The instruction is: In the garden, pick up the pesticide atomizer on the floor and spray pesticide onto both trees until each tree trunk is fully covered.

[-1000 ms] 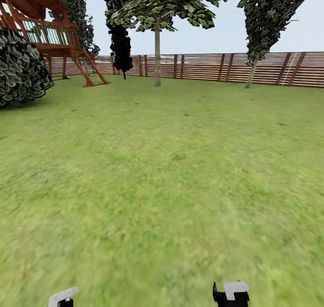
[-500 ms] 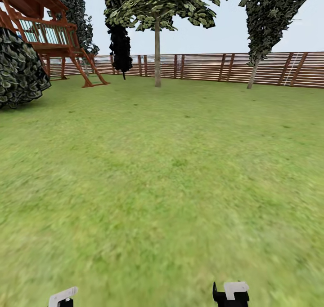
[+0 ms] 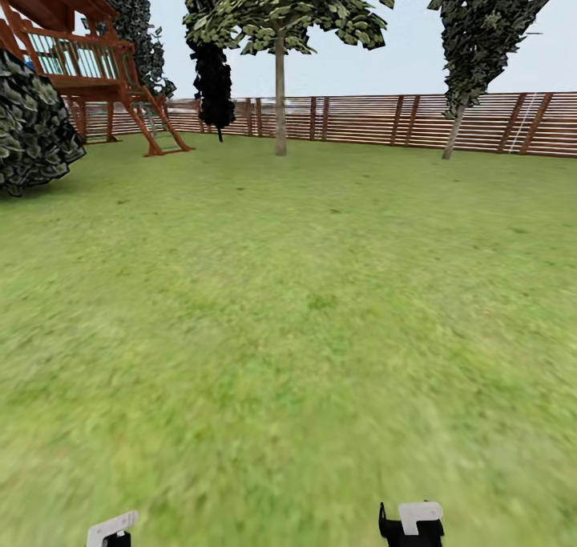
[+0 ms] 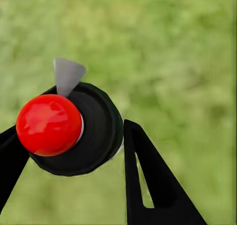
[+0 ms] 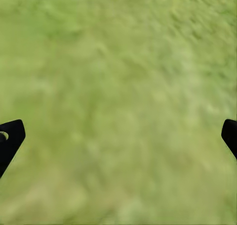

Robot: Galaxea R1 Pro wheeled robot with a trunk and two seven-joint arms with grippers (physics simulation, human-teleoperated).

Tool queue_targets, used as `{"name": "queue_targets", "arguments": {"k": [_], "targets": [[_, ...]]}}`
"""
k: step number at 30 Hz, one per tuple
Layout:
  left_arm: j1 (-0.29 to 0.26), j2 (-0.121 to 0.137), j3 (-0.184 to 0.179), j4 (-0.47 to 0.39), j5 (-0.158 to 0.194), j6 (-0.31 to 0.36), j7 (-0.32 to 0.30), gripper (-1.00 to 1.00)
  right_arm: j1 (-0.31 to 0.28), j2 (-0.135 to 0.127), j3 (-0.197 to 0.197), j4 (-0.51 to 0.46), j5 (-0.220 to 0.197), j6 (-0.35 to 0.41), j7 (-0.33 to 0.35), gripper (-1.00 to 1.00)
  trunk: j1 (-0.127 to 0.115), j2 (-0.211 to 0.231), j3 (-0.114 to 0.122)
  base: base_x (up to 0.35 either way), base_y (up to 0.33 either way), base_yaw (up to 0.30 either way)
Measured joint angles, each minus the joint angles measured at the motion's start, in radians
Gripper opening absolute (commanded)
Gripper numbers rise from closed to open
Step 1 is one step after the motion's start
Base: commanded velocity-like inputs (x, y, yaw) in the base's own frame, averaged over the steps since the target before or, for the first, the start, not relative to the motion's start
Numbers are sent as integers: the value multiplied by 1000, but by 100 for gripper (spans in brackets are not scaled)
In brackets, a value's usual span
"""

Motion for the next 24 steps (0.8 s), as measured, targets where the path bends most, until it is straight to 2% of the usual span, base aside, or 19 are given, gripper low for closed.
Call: {"name": "queue_targets", "arguments": {"k": [24], "targets": [[0,-1,0,1,0,0,0,-100,0,0,0,0,0,0,0,100,0,0,0,342,0,0]]}}
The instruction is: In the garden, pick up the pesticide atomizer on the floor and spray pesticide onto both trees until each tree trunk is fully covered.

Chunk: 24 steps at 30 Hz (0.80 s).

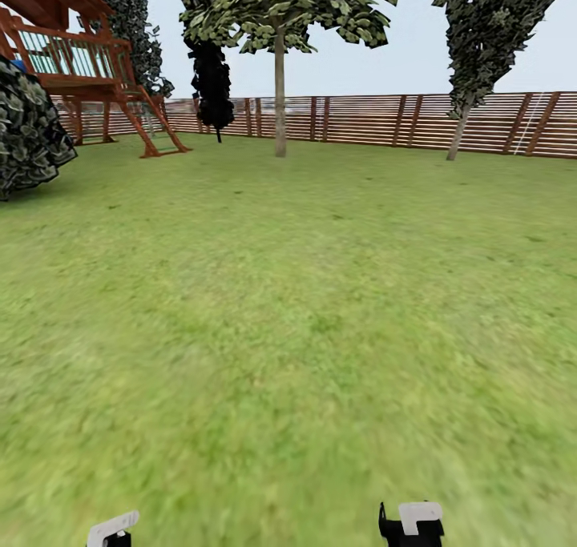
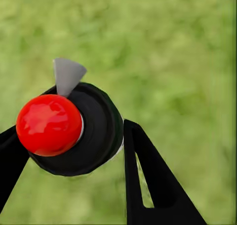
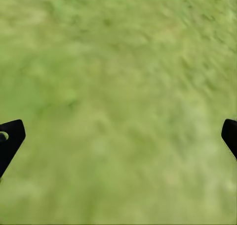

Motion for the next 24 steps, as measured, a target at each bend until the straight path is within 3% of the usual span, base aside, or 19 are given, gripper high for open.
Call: {"name": "queue_targets", "arguments": {"k": [24], "targets": [[0,0,0,0,0,0,0,-100,0,-5,1,0,6,0,2,100,0,0,0,342,0,0]]}}
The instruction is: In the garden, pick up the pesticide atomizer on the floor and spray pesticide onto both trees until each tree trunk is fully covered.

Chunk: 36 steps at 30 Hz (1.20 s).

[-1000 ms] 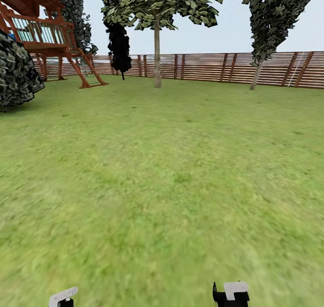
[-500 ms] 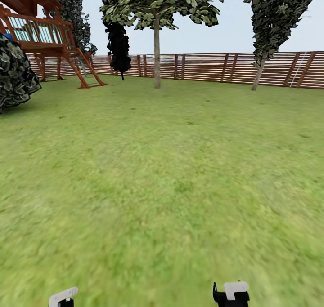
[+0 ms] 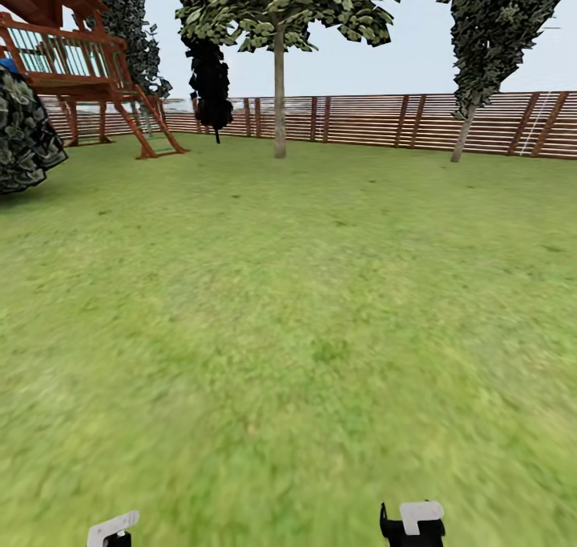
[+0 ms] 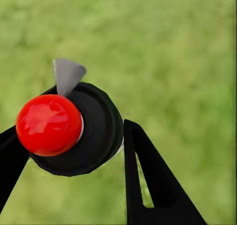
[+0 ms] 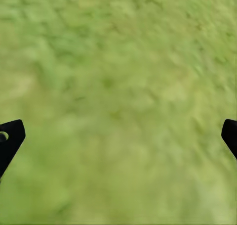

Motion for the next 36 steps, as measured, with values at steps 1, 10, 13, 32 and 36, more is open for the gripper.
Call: {"name": "queue_targets", "arguments": {"k": [1,10,13,32,36], "targets": [[0,0,0,0,0,0,0,-100,0,1,0,0,0,0,0,100,0,0,0,342,0,0],[0,0,0,0,0,0,0,-100,0,3,0,0,0,0,-1,100,0,0,0,342,0,0],[0,0,0,0,0,0,0,-100,0,4,0,-1,0,0,-1,100,0,0,0,342,0,0],[0,2,0,-1,0,0,0,-100,1,4,0,-1,0,0,-2,100,0,0,0,342,0,0],[0,1,0,-1,0,0,0,-100,2,4,0,-1,-1,0,-2,100,0,0,0,342,0,0]]}}
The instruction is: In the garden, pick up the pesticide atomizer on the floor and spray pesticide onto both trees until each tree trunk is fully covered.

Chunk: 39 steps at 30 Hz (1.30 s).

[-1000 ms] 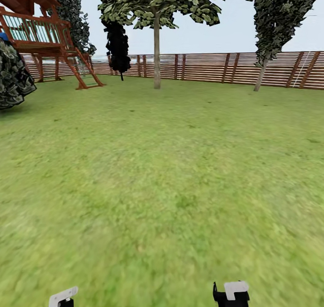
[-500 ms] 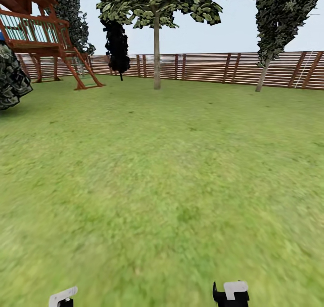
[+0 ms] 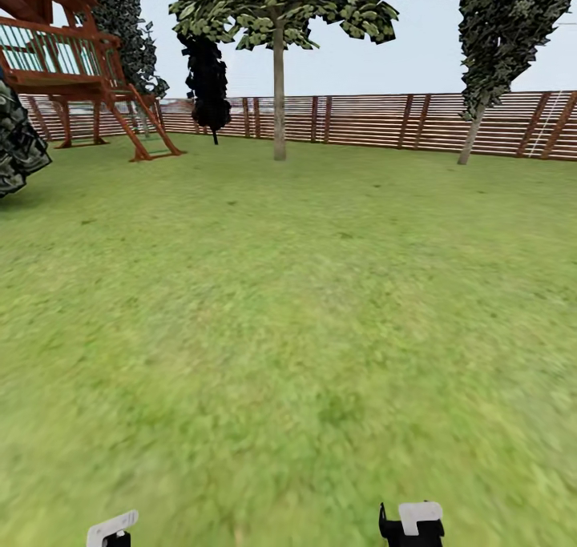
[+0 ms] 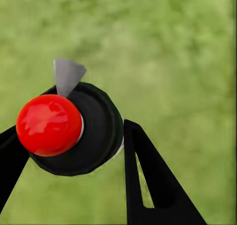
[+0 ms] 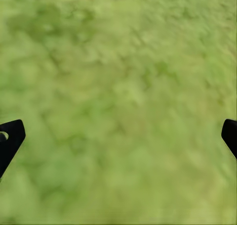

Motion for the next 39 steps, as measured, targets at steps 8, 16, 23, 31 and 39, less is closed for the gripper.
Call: {"name": "queue_targets", "arguments": {"k": [8,16,23,31,39], "targets": [[0,0,0,0,0,0,0,-100,0,0,0,0,1,0,0,100,0,0,0,342,0,0],[0,0,0,0,0,0,0,-100,0,0,0,0,0,0,0,100,0,0,0,342,0,0],[0,0,0,0,0,0,0,-100,0,0,0,0,0,0,0,100,0,0,0,342,0,0],[0,0,0,0,0,-1,0,-100,0,0,0,0,1,0,0,100,0,0,0,342,0,0],[0,0,0,0,0,-1,0,-100,0,0,0,0,0,0,0,100,0,0,0,342,0,0]]}}
